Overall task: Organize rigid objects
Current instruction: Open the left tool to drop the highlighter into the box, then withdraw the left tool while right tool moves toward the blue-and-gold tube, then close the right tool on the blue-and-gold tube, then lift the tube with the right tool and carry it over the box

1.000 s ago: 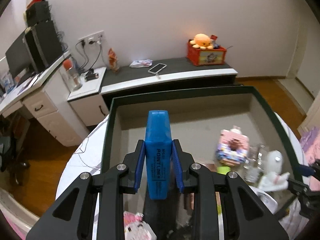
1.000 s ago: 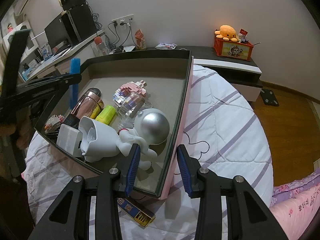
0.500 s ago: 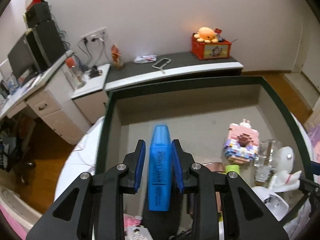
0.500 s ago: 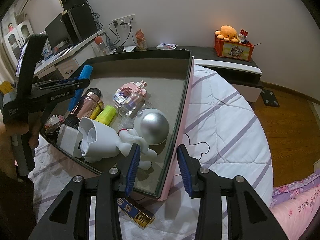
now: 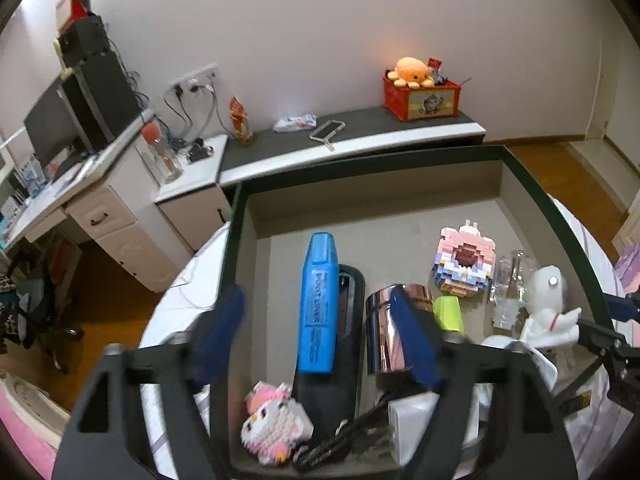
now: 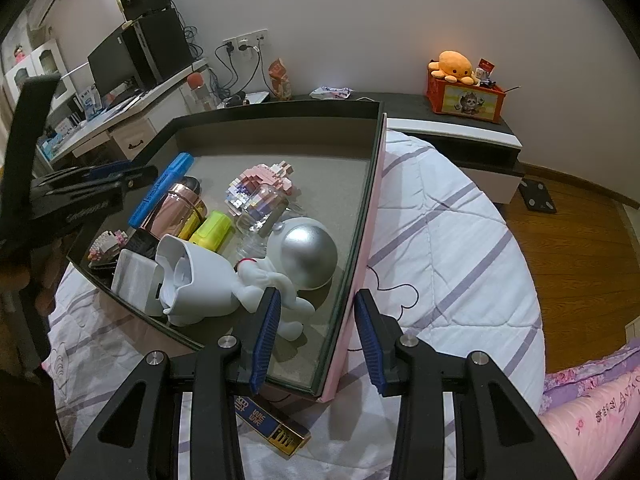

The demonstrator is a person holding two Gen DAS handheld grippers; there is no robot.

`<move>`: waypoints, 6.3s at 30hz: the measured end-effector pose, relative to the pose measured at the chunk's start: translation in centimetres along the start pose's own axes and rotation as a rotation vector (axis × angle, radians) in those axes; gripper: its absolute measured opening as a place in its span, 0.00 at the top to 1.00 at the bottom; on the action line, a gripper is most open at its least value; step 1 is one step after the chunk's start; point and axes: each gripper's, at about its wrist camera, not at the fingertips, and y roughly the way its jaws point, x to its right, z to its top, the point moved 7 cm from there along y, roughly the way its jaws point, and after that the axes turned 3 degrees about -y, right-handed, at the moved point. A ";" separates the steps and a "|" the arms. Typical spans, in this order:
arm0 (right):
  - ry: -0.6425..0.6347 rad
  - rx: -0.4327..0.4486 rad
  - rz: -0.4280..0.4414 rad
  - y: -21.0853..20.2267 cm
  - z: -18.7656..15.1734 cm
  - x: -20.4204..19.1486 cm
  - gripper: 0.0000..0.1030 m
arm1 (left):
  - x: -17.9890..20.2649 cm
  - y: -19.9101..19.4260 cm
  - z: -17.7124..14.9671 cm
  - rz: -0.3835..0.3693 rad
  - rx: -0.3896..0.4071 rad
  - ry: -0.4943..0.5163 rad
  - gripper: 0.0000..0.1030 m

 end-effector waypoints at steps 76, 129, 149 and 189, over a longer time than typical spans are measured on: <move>-0.078 -0.001 -0.132 -0.1 -6.8 -3.4 0.24 | -8.1 -1.4 -8.1 -0.194 -0.084 -0.142 0.35; 0.028 -0.020 -0.096 -4.2 -11.2 1.0 0.79 | -5.9 -1.2 -7.7 -0.216 -0.111 -0.056 0.63; 0.078 0.023 -0.113 -2.4 -8.7 2.7 0.71 | -5.9 -0.8 -7.5 -0.202 -0.110 -0.034 0.62; 0.059 0.071 -0.009 -0.9 -4.3 3.2 0.85 | -7.2 0.3 -7.7 -0.134 -0.110 -0.101 0.93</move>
